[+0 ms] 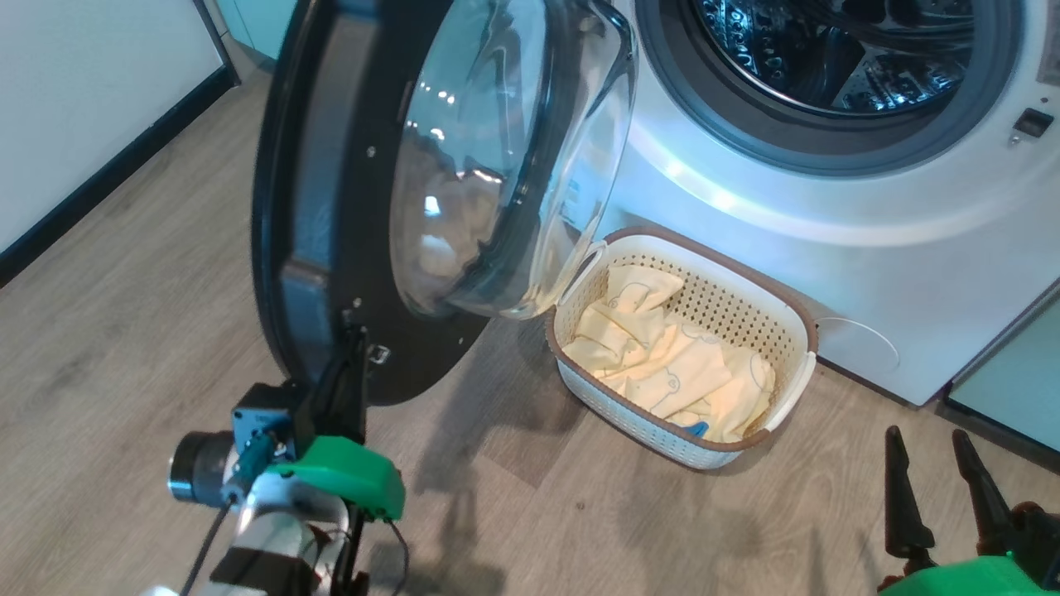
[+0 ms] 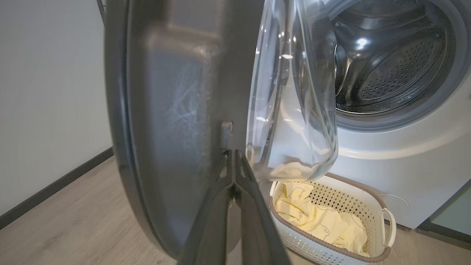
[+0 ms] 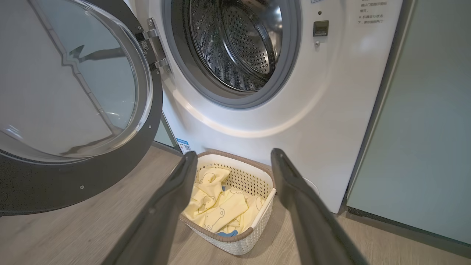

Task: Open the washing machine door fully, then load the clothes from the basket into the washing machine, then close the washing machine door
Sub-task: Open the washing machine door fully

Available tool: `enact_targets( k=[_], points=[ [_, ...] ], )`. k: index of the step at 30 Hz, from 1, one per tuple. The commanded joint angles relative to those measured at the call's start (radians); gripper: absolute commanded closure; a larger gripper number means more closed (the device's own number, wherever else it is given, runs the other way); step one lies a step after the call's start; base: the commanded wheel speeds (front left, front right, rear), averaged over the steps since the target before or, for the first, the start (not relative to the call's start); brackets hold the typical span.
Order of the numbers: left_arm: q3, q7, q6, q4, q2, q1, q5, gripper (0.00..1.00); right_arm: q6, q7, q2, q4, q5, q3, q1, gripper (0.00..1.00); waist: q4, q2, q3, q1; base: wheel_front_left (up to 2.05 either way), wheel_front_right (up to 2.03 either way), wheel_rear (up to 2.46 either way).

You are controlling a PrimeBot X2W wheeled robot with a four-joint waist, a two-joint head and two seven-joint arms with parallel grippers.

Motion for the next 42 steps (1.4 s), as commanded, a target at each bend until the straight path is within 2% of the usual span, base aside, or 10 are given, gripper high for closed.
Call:
enact_targets(
  k=[1,15,30,42],
  points=[
    [0.052,-0.017,0.000,-0.011,0.027,-0.058,-0.007,1.00,-0.003,-0.007,-0.006,-0.025,-0.008,0.020,-0.013,0.00,-0.001,0.0000,-0.002,0.0000,0.00,0.00,0.00],
    [0.114,-0.106,-0.068,0.260,0.071,-0.190,-0.026,1.00,-0.003,-0.007,-0.006,-0.022,-0.025,0.017,0.002,0.00,0.007,0.0000,-0.023,0.0000,0.00,0.00,0.00],
    [0.246,-0.111,-0.151,0.474,0.103,-0.346,0.022,1.00,-0.003,-0.007,-0.006,-0.018,-0.041,0.030,-0.012,0.00,-0.010,0.0000,-0.010,0.0000,0.00,0.00,0.00],
    [0.325,-0.111,-0.191,0.630,0.140,-0.445,0.070,1.00,-0.003,-0.007,-0.017,-0.012,-0.048,0.037,-0.038,0.00,-0.047,0.0000,0.023,0.0000,0.00,0.00,0.00]
  ],
)
